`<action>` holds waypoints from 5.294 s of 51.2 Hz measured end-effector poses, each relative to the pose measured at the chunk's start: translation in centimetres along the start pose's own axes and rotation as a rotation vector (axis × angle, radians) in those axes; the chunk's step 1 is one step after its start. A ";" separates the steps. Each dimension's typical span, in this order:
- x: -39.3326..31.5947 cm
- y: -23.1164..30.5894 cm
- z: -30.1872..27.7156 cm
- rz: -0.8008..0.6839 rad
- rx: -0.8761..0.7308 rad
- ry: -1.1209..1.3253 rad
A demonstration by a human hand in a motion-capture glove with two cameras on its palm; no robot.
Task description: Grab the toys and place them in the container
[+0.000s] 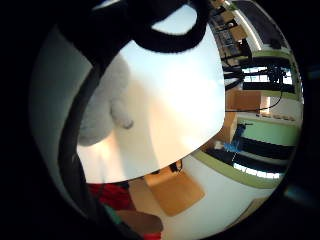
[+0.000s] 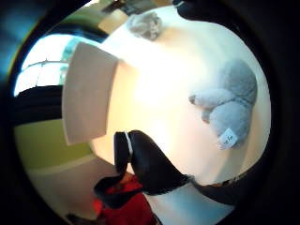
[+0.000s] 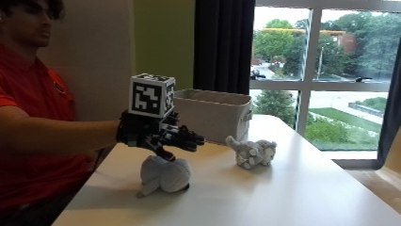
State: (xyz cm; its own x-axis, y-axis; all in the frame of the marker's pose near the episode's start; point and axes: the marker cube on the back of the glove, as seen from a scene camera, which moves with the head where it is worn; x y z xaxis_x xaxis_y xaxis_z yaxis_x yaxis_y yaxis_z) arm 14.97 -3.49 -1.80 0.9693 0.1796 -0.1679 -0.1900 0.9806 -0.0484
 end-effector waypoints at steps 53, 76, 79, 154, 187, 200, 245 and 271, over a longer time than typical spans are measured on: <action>1.9 -1.7 7.1 0.110 0.014 0.018; 2.0 -3.2 6.2 0.034 0.300 0.164; 2.4 -3.5 5.8 0.031 0.305 0.169; -32.0 -7.8 -16.0 -0.390 0.352 0.018; -39.4 -4.3 -13.9 -0.549 0.150 -0.103; -34.4 -3.9 -14.0 -0.516 0.208 -0.092; -14.9 -12.1 -7.2 -0.180 0.239 -0.100; -13.1 -22.0 -0.5 0.012 0.196 0.041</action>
State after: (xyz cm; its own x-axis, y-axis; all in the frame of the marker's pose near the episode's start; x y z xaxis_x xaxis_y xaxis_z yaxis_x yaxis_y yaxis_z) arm 6.43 -27.50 0.97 0.9593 0.1919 -0.2074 -0.1637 0.9757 0.1455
